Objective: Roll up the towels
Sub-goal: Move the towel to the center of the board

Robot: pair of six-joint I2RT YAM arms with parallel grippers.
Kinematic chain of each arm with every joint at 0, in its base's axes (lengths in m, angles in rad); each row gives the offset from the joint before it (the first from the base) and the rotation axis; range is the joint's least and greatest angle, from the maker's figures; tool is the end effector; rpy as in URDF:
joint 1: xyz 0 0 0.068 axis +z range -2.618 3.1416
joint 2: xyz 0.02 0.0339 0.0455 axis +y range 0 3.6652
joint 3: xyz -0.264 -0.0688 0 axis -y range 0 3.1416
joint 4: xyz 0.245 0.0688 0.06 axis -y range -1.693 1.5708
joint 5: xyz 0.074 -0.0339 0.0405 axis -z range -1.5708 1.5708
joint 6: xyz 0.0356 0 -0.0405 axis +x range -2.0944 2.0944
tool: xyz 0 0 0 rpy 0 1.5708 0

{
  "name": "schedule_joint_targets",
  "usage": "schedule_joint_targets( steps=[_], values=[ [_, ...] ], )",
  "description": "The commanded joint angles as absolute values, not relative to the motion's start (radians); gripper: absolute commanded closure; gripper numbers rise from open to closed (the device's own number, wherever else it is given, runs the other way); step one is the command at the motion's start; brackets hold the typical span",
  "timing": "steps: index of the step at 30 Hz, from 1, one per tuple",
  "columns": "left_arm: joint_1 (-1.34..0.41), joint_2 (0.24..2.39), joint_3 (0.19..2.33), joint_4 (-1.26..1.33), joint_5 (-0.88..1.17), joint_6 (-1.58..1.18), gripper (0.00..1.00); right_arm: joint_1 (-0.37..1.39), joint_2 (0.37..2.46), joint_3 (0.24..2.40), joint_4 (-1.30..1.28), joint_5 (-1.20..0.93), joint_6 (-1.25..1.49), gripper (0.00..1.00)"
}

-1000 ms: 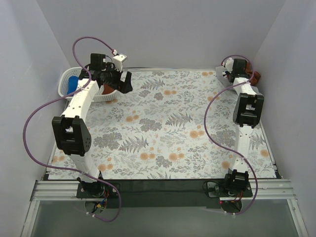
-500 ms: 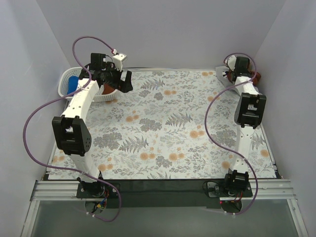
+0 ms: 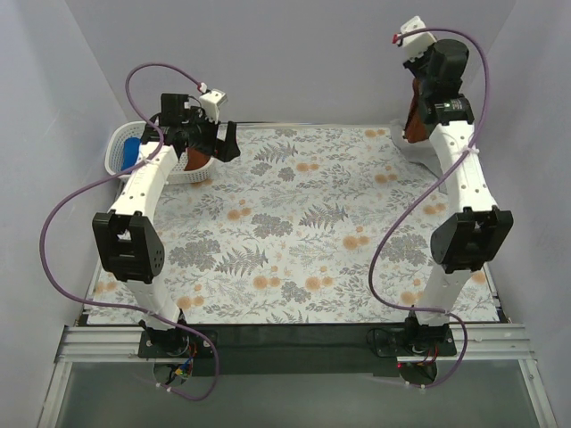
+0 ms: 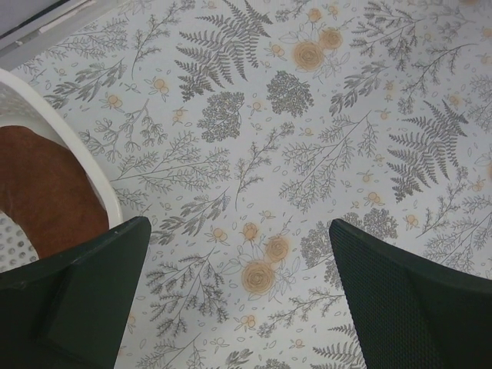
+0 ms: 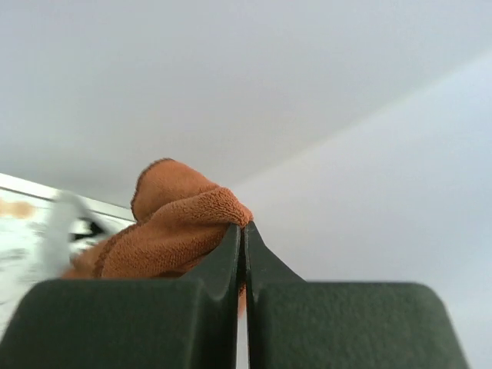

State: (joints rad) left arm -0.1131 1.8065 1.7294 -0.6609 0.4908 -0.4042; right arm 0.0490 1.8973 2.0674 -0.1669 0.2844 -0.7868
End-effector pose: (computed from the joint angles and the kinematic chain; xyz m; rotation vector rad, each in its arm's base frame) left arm 0.4040 -0.0628 0.3402 -0.0825 2.3417 -0.8273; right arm 0.4441 0.0118 0.4645 -0.4416 1.5637 -0.7966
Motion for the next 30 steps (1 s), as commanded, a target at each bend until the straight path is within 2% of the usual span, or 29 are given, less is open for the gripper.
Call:
schedule_joint_targets(
  steps=[1, 4, 9, 14, 17, 18, 19, 23, 25, 26, 27, 28, 30],
  values=[
    [-0.107, 1.697, 1.688, -0.611, 0.518, -0.426, 0.02, 0.164, 1.83, 1.961, -0.273, 0.219, -0.744, 0.99],
    [-0.103, 1.637, 1.625, -0.583, 0.517, -0.425, 0.02, 0.273, 1.755, 1.965, -0.319, 0.203, -0.71, 0.99],
    [-0.098, 1.551, 1.549, -0.571, 0.508, -0.431, 0.02, 0.451, 1.74, 2.135, -0.468, 0.225, -0.635, 0.99],
    [-0.097, 1.464, 1.47, -0.543, 0.502, -0.422, 0.02, 0.54, 1.677, 2.102, -0.523, 0.246, -0.52, 0.99],
    [-0.097, 1.416, 1.43, -0.534, 0.52, -0.393, 0.02, 0.534, 1.603, 1.822, -0.522, 0.244, -0.448, 0.99],
    [-0.097, 1.416, 1.422, -0.535, 0.525, -0.381, 0.02, 0.529, 1.585, 1.821, -0.52, 0.238, -0.448, 0.99],
    [-0.097, 1.404, 1.41, -0.538, 0.529, -0.368, 0.02, 0.522, 1.562, 1.681, -0.522, 0.227, -0.422, 0.99],
    [-0.097, 1.388, 1.358, -0.593, 0.65, -0.237, 0.04, 0.436, 1.457, 1.318, -0.523, 0.016, -0.377, 0.99],
    [-0.103, 1.39, 1.329, -0.653, 0.708, -0.133, 0.1, 0.414, 1.422, 1.197, -0.541, -0.059, -0.38, 0.98],
    [-0.11, 1.391, 1.318, -0.669, 0.718, -0.105, 0.12, 0.405, 1.411, 1.113, -0.555, -0.121, -0.396, 0.9],
    [-0.117, 1.396, 1.31, -0.689, 0.722, -0.078, 0.14, 0.397, 1.398, 1.073, -0.57, -0.142, -0.4, 0.75],
    [-0.138, 1.411, 1.302, -0.739, 0.726, -0.005, 0.18, 0.388, 1.361, 1.045, -0.59, -0.168, -0.406, 0.65],
    [-0.167, 1.437, 1.292, -0.784, 0.721, 0.073, 0.23, 0.361, 1.318, 0.986, -0.597, -0.202, -0.422, 0.49]
  ],
)
